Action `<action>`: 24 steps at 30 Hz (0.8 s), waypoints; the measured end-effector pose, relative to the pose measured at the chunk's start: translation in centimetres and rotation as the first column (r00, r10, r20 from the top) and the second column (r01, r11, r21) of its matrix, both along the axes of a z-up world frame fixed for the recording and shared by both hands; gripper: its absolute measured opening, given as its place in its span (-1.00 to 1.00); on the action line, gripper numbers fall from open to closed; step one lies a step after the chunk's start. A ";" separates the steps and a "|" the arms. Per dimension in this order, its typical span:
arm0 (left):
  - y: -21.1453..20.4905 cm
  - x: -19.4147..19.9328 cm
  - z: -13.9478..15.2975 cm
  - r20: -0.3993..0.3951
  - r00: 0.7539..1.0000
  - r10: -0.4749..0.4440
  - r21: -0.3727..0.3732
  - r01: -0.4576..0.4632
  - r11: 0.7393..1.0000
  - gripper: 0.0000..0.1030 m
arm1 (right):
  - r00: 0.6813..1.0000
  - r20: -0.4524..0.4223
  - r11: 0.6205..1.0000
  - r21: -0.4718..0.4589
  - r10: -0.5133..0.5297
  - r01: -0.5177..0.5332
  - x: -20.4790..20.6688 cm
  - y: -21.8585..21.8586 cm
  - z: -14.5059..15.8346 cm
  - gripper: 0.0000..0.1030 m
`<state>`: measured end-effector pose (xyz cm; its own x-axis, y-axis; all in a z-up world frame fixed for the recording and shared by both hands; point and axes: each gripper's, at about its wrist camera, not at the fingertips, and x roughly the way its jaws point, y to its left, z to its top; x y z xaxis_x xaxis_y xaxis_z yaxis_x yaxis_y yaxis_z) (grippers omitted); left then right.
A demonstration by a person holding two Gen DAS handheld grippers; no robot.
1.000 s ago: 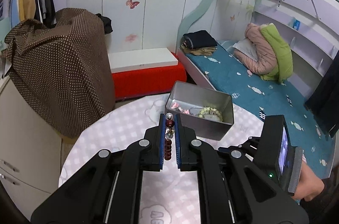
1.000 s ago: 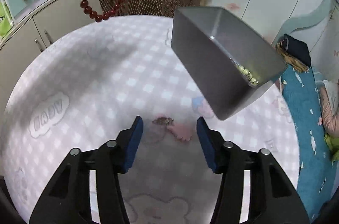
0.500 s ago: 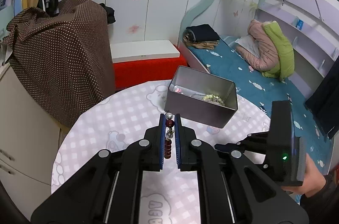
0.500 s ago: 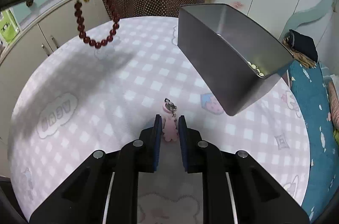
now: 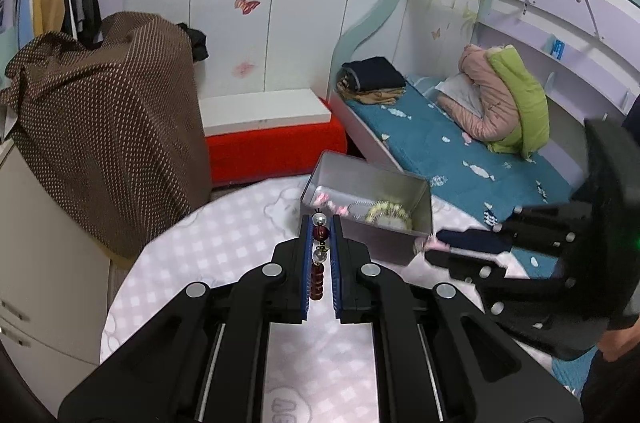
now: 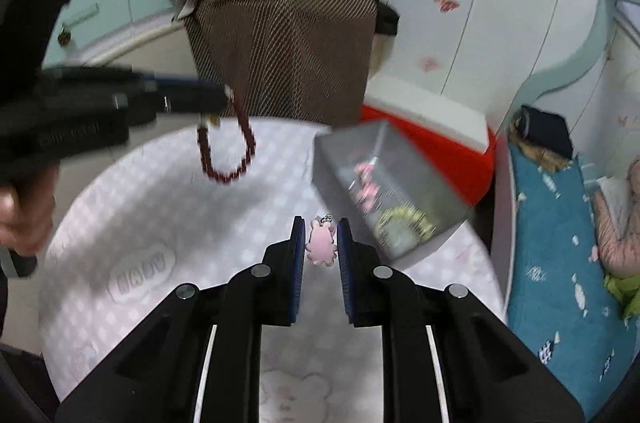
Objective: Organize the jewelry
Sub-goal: 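Carry the bracelet and pink charm over the grey box and open both grippers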
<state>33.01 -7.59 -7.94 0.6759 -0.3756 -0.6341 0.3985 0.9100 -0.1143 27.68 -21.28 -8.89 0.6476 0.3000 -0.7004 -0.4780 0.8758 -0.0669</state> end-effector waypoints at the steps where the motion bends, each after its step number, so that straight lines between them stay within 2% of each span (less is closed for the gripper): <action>1: -0.3 0.4 0.5 0.006 1.000 -0.004 -0.006 0.004 1.000 -0.85 | 1.000 0.011 1.000 0.003 -0.007 0.007 0.3 0.0 0.5 -0.72; 7: -2.1 2.9 2.6 0.016 0.999 -0.032 -0.030 0.032 0.999 -0.85 | 0.997 0.052 0.998 0.041 -0.055 0.053 3.3 -1.7 3.5 -0.72; 12: -3.8 5.8 3.9 0.001 0.998 -0.062 -0.047 0.062 0.997 -0.85 | 0.996 0.043 0.995 0.068 -0.077 0.074 5.6 -2.9 4.6 -0.72; 17: -5.8 8.7 3.7 -0.037 0.995 -0.093 -0.047 0.091 0.995 -0.85 | 0.996 -0.009 0.992 0.092 -0.087 0.087 7.7 -3.4 3.8 -0.71; 23: -7.9 11.6 1.3 -0.108 0.987 -0.116 -0.014 0.115 0.993 -0.84 | 0.991 -0.075 0.985 0.124 -0.111 0.119 9.3 -4.0 2.0 -0.68; 24: -8.1 11.9 1.0 -0.114 0.987 -0.110 -0.006 0.110 0.994 -0.75 | 0.990 -0.084 0.982 0.136 -0.117 0.127 9.6 -4.2 1.8 -0.46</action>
<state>44.89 -15.67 -6.97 0.5536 -0.4438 -0.7047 0.4808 0.8612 -0.1647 37.24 -25.45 -7.12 0.6326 0.3211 -0.7048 -0.3661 0.9259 0.0932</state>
